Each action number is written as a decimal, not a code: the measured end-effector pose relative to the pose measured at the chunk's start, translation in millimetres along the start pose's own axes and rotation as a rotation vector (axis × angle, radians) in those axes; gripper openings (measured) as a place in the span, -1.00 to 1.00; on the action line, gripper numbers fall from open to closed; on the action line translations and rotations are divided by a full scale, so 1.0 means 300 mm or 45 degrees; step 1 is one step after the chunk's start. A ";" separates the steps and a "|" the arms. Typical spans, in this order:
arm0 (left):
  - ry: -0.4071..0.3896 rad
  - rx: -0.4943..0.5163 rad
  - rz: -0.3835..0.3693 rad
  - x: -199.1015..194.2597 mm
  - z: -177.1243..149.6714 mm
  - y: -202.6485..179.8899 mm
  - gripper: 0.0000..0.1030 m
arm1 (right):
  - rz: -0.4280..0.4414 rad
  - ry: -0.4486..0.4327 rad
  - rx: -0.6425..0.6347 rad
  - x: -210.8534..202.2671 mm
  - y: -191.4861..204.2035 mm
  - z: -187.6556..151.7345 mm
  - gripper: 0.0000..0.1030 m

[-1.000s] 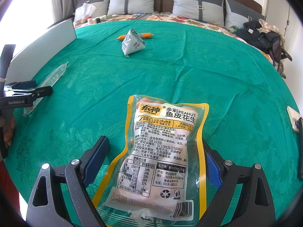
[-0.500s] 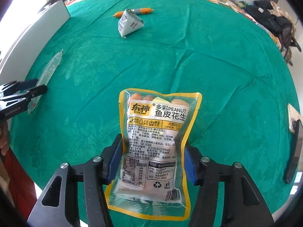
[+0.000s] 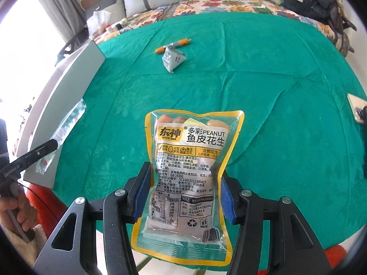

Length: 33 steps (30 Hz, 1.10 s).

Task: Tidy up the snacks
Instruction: 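Carry the tube packet in the left tool while the right tool carries the peanut packet to the box, then open both tools over the white box to drop both packets, then bring both open tools back over the cloth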

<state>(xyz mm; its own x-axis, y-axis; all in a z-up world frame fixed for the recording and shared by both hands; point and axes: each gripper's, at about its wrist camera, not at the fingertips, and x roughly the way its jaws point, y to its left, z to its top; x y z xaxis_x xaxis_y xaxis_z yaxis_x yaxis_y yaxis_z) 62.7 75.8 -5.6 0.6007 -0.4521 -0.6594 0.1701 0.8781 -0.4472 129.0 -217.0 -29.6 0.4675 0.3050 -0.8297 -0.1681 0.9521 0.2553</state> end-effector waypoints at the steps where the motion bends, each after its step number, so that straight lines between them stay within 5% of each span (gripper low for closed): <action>1: -0.040 -0.011 -0.007 -0.052 0.017 0.014 -0.65 | 0.023 -0.019 -0.034 -0.010 0.047 0.031 0.10; 5: -0.164 -0.062 0.072 -0.243 0.087 0.132 -0.64 | 0.184 -0.083 -0.175 -0.062 0.310 0.172 0.10; 10: -0.233 -0.167 0.301 -0.402 0.138 0.390 -0.64 | 0.418 -0.097 -0.376 -0.068 0.720 0.286 0.11; 15: -0.277 -0.247 0.523 -0.484 0.086 0.616 -0.64 | 0.510 -0.074 -0.528 0.048 1.057 0.310 0.11; 16: -0.286 -0.263 0.561 -0.488 0.067 0.651 -0.55 | 0.520 -0.064 -0.542 0.083 1.099 0.305 0.19; 18: -0.276 -0.315 0.605 -0.489 0.027 0.709 -0.07 | 0.504 -0.031 -0.555 0.169 1.166 0.290 0.34; 19: -0.281 -0.345 0.621 -0.490 0.004 0.731 0.33 | 0.494 0.005 -0.556 0.209 1.183 0.281 0.44; 22: -0.336 -0.383 0.623 -0.510 -0.052 0.743 0.48 | 0.493 0.037 -0.516 0.256 1.154 0.250 0.44; 27: -0.367 -0.309 0.577 -0.515 -0.051 0.640 0.52 | 0.479 -0.095 -0.481 0.189 0.932 0.199 0.46; 33: -0.389 -0.142 0.384 -0.444 0.003 0.357 0.71 | 0.004 -0.120 -0.477 0.258 0.439 0.063 0.52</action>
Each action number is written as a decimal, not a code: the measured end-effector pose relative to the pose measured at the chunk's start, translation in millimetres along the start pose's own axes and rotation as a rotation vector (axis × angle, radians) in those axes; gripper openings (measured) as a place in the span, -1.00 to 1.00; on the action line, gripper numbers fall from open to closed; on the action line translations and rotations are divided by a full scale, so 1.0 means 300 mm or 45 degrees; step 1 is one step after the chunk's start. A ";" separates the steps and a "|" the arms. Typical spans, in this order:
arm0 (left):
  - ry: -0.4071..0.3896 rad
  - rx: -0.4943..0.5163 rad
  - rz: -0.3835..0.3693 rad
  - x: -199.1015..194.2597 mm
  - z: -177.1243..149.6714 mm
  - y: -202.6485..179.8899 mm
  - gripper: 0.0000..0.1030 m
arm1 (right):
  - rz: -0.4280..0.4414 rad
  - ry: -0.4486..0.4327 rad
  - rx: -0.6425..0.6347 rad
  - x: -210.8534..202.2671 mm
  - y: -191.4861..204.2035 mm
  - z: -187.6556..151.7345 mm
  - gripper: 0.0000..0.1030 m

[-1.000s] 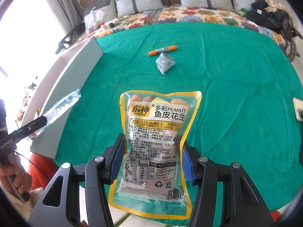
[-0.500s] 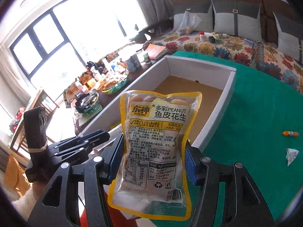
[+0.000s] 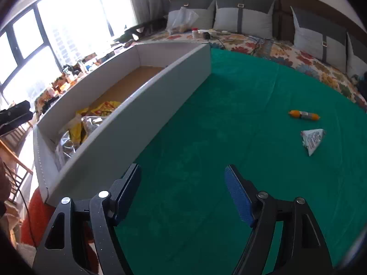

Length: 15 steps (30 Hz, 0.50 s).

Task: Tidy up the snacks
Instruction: 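Bring both open tools back over the cloth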

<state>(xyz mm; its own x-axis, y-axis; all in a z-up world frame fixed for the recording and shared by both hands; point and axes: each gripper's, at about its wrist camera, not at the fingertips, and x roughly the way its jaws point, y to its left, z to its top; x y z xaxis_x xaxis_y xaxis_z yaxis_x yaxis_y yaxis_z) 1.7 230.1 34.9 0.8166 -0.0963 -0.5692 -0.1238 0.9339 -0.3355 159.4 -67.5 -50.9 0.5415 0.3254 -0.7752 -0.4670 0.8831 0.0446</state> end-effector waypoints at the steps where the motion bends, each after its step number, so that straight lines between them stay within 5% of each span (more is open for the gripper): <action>1: 0.008 0.036 -0.043 0.009 -0.006 -0.060 0.74 | -0.077 0.017 0.019 0.001 -0.077 -0.057 0.52; 4: 0.082 0.138 -0.171 0.066 -0.036 -0.257 0.94 | -0.251 0.012 0.140 -0.048 -0.295 -0.201 0.52; 8: 0.288 0.255 -0.290 0.233 -0.153 -0.479 0.94 | -0.404 -0.018 0.297 -0.120 -0.494 -0.318 0.52; 15: 0.525 0.495 -0.153 0.544 -0.371 -0.673 0.94 | -0.421 -0.068 0.432 -0.156 -0.598 -0.400 0.52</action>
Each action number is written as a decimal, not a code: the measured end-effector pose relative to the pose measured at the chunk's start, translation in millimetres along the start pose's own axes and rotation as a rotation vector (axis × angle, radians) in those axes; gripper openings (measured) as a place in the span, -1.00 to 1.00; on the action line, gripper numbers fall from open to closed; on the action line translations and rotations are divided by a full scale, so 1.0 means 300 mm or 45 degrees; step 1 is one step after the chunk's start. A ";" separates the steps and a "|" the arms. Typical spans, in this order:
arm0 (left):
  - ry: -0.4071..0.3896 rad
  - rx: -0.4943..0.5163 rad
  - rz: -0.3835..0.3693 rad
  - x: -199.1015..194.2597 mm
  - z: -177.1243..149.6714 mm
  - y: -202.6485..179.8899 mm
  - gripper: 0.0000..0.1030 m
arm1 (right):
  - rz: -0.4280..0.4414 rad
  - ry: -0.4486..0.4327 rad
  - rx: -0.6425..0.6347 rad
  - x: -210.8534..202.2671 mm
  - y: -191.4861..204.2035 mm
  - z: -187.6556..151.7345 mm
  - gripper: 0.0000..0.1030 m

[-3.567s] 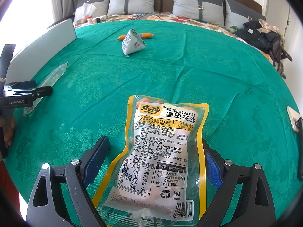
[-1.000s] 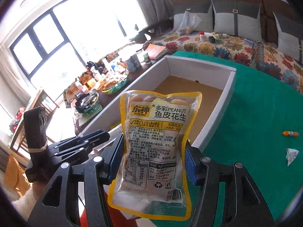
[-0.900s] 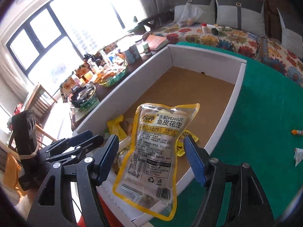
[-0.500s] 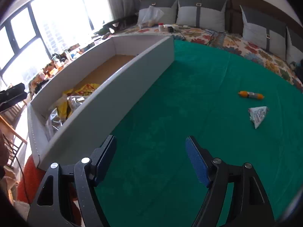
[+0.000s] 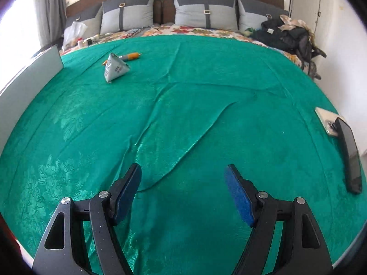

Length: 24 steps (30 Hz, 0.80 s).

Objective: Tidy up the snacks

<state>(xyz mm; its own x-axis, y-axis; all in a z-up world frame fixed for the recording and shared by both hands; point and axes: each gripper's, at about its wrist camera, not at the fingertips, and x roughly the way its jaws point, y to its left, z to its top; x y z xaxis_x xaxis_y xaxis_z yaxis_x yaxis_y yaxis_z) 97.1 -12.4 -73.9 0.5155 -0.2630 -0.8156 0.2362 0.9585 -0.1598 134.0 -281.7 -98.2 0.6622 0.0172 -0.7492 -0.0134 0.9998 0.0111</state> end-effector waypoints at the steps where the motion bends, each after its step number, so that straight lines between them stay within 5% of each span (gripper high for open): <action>1: 0.013 0.013 0.029 0.036 0.010 -0.008 0.94 | 0.003 -0.010 -0.008 -0.004 0.001 0.000 0.52; 13: 0.062 -0.041 0.272 0.357 0.251 0.067 1.00 | 0.018 0.057 -0.039 0.033 0.000 -0.020 0.63; 20: -0.099 -0.002 0.252 0.400 0.294 0.087 1.00 | 0.033 0.066 -0.046 0.037 0.001 -0.023 0.72; 24: -0.099 -0.003 0.251 0.404 0.306 0.090 1.00 | 0.036 0.067 -0.047 0.039 0.002 -0.023 0.74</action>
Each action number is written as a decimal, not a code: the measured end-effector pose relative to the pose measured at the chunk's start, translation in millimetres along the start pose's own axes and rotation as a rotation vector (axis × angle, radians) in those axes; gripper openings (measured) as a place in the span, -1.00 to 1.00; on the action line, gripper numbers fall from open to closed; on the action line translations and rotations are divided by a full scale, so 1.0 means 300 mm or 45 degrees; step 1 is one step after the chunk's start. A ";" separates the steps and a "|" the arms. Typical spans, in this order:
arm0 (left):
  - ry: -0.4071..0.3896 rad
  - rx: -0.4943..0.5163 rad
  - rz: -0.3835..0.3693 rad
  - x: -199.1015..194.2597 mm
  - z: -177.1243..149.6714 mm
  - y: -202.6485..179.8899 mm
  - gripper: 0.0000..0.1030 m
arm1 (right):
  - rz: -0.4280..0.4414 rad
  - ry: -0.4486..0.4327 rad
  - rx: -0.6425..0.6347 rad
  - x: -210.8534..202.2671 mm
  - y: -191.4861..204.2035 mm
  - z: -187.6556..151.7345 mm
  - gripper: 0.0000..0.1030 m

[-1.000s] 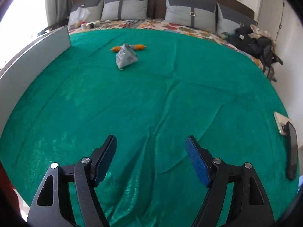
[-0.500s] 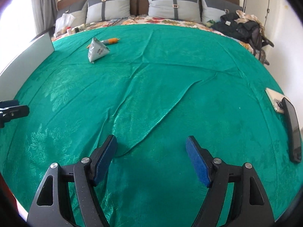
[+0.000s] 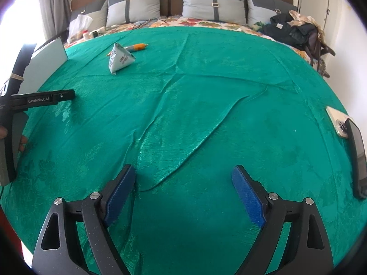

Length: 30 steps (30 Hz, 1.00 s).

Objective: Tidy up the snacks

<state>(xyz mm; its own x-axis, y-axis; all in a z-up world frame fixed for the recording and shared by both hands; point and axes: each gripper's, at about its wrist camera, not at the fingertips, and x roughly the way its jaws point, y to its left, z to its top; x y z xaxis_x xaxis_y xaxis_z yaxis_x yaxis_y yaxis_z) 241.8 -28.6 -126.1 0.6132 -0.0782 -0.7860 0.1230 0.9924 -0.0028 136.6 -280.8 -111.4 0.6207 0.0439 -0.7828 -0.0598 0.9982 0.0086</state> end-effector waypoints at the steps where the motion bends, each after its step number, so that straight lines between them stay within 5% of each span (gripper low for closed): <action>1: 0.000 0.000 0.000 0.000 0.001 0.000 1.00 | 0.000 0.000 0.000 0.000 0.000 0.001 0.74; 30: 0.000 0.001 0.001 0.000 0.003 -0.003 1.00 | 0.000 0.000 -0.002 -0.002 -0.002 0.002 0.75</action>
<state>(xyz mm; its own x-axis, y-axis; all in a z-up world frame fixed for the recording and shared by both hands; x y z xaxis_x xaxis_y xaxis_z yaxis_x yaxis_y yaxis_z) 242.4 -29.6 -125.6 0.6131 -0.0778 -0.7861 0.1236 0.9923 -0.0018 136.9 -281.5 -110.7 0.6208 0.0437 -0.7827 -0.0607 0.9981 0.0076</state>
